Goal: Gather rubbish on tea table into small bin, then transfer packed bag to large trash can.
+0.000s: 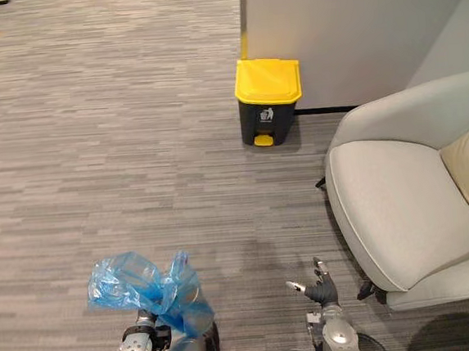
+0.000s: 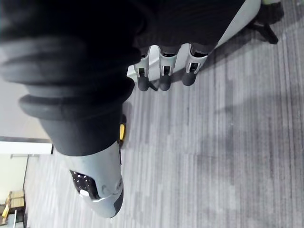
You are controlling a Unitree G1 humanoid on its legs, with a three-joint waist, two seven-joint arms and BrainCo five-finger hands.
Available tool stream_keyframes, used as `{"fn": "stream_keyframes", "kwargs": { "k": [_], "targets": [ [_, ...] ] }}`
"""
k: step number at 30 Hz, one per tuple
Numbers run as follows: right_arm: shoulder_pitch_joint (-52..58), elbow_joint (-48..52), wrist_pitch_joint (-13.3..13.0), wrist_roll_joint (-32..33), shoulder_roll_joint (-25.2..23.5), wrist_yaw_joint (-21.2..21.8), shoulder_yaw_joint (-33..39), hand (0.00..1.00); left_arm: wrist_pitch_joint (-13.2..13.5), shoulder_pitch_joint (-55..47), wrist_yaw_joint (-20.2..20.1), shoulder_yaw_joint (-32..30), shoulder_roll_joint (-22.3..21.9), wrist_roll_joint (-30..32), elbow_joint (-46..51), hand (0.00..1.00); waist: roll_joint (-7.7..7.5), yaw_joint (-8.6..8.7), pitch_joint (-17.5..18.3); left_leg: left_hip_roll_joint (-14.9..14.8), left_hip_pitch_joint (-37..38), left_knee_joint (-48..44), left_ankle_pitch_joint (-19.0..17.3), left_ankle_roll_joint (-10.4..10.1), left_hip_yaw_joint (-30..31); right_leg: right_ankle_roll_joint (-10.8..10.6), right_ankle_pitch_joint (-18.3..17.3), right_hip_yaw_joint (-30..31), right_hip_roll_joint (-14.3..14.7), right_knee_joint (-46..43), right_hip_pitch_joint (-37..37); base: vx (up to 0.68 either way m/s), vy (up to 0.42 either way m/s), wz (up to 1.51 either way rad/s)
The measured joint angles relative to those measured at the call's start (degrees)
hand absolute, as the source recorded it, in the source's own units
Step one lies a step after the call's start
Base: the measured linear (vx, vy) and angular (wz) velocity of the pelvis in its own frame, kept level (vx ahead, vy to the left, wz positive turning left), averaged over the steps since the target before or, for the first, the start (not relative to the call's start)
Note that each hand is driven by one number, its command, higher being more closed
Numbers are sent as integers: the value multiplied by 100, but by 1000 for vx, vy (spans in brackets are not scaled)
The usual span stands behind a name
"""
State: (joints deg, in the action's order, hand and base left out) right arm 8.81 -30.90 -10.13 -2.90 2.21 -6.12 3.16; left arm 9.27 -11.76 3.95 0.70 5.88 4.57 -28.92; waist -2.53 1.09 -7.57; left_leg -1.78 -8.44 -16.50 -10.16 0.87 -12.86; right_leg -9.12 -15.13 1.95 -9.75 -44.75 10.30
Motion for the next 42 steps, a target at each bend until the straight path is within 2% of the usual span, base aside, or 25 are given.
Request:
{"fn": "stream_keyframes", "kwargs": {
  "k": [2, 3, 6, 8, 9, 10, 11, 13, 15, 16, 18, 20, 22, 24, 26, 27, 28, 30, 33, 35, 36, 38, 39, 40, 42],
  "targets": [
    [6, -38, 2, -5, 4, -4, -35, 0, 1, -12, 34, 41, 52, -3, 3, 100, 121, 65, -57, 2, 448, 246, -111, 24, -20, 257, -146, -518, -24, -494, 296, 337, 128, -8],
    [-20, -38, 2, -11, 10, -3, -95, 0, 4, -5, 69, 34, 149, -9, 13, 100, 105, 109, -53, 2, 697, 463, -113, 25, -92, 376, -222, -870, -22, -476, 555, 395, 56, -4],
    [-239, -260, 5, -12, 128, -8, -126, 0, 2, 79, 131, -84, 221, -51, 8, 100, 165, 139, -100, -112, 1056, 657, -108, 19, -143, 547, -250, -1533, 235, 713, 1149, 444, -22, -1],
    [-272, -388, 41, -12, 244, -17, -119, 0, 5, 154, 131, -95, 226, -54, 6, 100, 245, 150, -164, -195, 1322, 797, -113, -59, -112, 743, 282, -1731, 438, 1954, 1239, 510, -95, 26],
    [-241, -395, 59, -14, 281, -20, -118, 0, 20, 176, 132, -106, 249, -57, 15, 100, 198, 162, -161, -152, 1542, 895, -203, -279, -81, 854, 1033, -1760, 537, 2741, 1176, 531, -107, 39],
    [-200, -396, 60, -24, 293, -24, -109, 0, 20, 171, 131, -136, 311, -57, 4, 100, 90, 199, -132, -122, 1716, 899, -350, -483, 19, 1354, 1897, -1697, 514, 2800, 1140, 557, -116, 28],
    [-283, -441, 111, -64, 378, -24, -86, 0, 4, 207, 135, -157, 193, -55, -121, 100, 367, 166, -184, -377, 1785, 817, -382, -591, 67, 1398, 1675, -1835, 640, 2475, 1152, 521, -155, 22],
    [-310, -331, 121, -67, 374, -12, -79, 0, 14, 222, 126, -143, 118, -54, -100, 100, 426, 220, -208, -495, 1551, 185, -324, -692, 179, 1410, 1208, -1923, 686, 2379, 1056, 592, -236, 11],
    [-267, -327, 161, -64, 336, -14, -77, 0, 10, 195, 106, -143, 9, -55, -101, 100, 447, 219, -254, -779, 1119, -1244, -81, -893, 217, 1488, 967, -1976, 824, 2492, 634, 495, -212, 5],
    [-190, -176, 164, -55, 252, -21, -92, 0, 12, 139, 98, -136, -127, -56, -86, 100, 431, 139, -305, -1103, 642, -2764, 19, -850, 282, 1541, 842, -1931, 985, 2769, 25, 362, -133, -12],
    [-91, 21, 156, -35, 207, -27, -86, 0, 12, 131, 96, -135, -204, -58, -74, 100, 340, 67, -349, -1283, 222, -3726, -110, -636, 207, 1584, 729, -1819, 1062, 3000, -456, 404, -115, -32],
    [-100, 261, 141, 10, 133, -41, -69, 0, 11, 124, 92, -96, -254, -58, 16, 100, 251, -33, -365, -1311, -495, -3795, -245, -414, 102, 1560, 602, -1596, 1092, 3259, -850, 369, -64, -46],
    [-129, 241, 147, 10, 129, -39, -61, 0, 8, 155, 81, -90, -251, -57, 24, 100, 203, -97, -387, -1158, -854, -3058, -303, -342, 115, 1509, 592, -1400, 1070, 3483, -1073, 324, 31, -54],
    [-157, 126, 153, 13, 81, -44, 91, 0, 3, 161, 9, -89, -264, -57, 13, 100, 195, -185, -405, -836, -995, -1847, -275, -385, 262, 1439, 555, -1202, 1007, 3613, -1250, 359, 98, -53],
    [-215, -61, 159, 13, 59, -49, 269, 0, 5, 177, -14, -84, -288, -57, 13, 100, 184, -188, -415, -480, -989, -479, -27, -598, 589, 1279, 464, -1061, 884, 3757, -1470, 339, 148, -38],
    [-227, -149, 156, 14, 85, -68, 292, 0, 7, 173, -14, -81, -312, -57, 13, 100, 259, -195, -390, -394, -926, 305, 358, -634, 669, 1122, 370, -935, 884, 3814, -1583, 498, 295, -63],
    [-259, -277, 166, 13, 159, -114, 288, 0, 6, 151, -8, -96, -297, -58, -9, 100, 305, -235, -371, -386, -835, 446, 1141, -492, 701, 939, 228, -698, 883, 3808, -1681, 423, 262, -67],
    [-277, -361, 162, 10, 86, -122, 242, 0, 2, 193, -7, -105, -204, -57, -46, 100, 110, -208, -302, -172, -834, 201, 866, -243, 477, 797, 120, -482, 587, 3671, -1639, 469, 259, -46],
    [-342, -381, 164, 5, 78, -100, 242, 0, 1, 136, -3, -103, -231, -58, -38, 100, 108, -215, -293, -56, -581, -204, 201, -10, -6, 444, -87, -11, 298, 2382, -1224, 412, 227, -61],
    [-342, -415, 164, 0, 76, -94, 240, 0, 2, 42, 7, -103, -203, -89, -35, 100, 115, -185, -290, 19, -207, -178, -55, 67, -182, -105, 58, 15, 143, 1206, -838, 384, 184, -49],
    [-337, -442, 164, -2, 72, -92, 234, 0, 0, 43, 32, -87, -148, -178, -37, 100, 121, -174, -289, 46, 78, -147, -229, 118, -221, -475, 244, -11, 51, 168, -439, 392, 133, -21],
    [-285, -494, 169, -5, 77, -89, 190, 0, 0, 65, 100, -69, -105, -195, -35, 100, 125, -137, -292, 51, 419, -100, -383, 149, -220, -136, 62, -262, -48, -826, 35, 393, 77, -8],
    [-279, -514, 170, -15, 88, -75, 100, 0, 0, 53, 153, -85, -39, -264, -31, 100, 136, -109, -294, 44, 712, 81, -401, 140, -191, 182, -124, -512, -38, -1102, 358, 394, 0, 3],
    [-304, -527, 169, -23, 98, -39, 58, 0, 1, 63, 152, -89, 23, -288, -35, 100, 173, -50, -310, -2, 910, 207, -399, 138, -141, 417, -259, -771, 7, -1001, 593, 385, -26, 6],
    [-334, -612, 170, -68, 154, -10, 26, 0, 1, 87, 153, -93, 39, -291, -40, 100, 265, -11, -365, -146, 1142, 247, -398, 136, -135, 588, -353, -1022, 182, -437, 828, 366, -106, 8]
  ]
}}
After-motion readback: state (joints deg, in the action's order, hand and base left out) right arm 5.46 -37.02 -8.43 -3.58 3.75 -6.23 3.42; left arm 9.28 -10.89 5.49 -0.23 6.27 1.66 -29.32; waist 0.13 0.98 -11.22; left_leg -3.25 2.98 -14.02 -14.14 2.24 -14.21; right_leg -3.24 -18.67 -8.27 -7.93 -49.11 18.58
